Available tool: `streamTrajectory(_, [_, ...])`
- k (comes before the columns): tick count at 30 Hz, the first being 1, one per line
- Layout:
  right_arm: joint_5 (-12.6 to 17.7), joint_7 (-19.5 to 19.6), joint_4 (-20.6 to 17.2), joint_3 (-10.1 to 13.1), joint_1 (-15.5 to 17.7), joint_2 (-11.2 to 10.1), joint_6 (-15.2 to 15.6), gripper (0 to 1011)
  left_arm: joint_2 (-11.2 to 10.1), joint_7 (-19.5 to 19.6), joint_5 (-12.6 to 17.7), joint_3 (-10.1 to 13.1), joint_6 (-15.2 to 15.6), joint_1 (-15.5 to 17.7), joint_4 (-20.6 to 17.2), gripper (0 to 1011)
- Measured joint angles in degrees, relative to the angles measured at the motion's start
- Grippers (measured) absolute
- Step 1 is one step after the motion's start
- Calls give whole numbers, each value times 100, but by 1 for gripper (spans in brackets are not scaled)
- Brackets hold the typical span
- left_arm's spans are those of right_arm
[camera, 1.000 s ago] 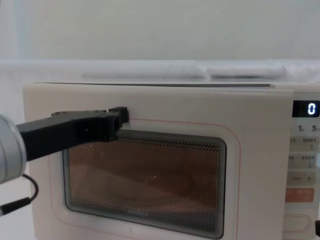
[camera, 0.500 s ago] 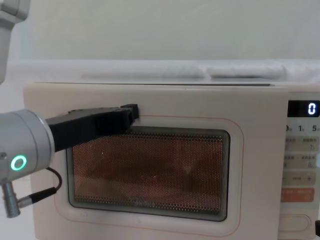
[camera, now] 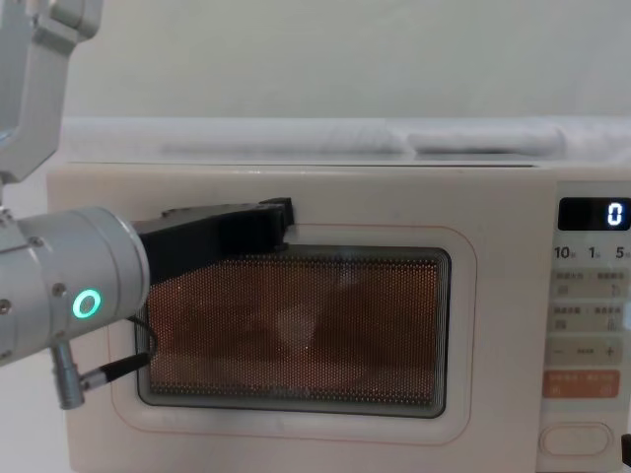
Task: Press the button to open the microwave door with one hand; close the microwave door with the other hand.
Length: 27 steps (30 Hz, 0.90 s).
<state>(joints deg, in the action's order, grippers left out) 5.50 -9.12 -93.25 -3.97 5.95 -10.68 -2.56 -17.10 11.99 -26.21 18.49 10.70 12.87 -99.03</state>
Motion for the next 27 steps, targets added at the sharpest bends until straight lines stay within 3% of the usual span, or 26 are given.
streamTrajectory(27, [0,0,0,0,0,0,0,1002,320,-137,213,25,78,109,158,0])
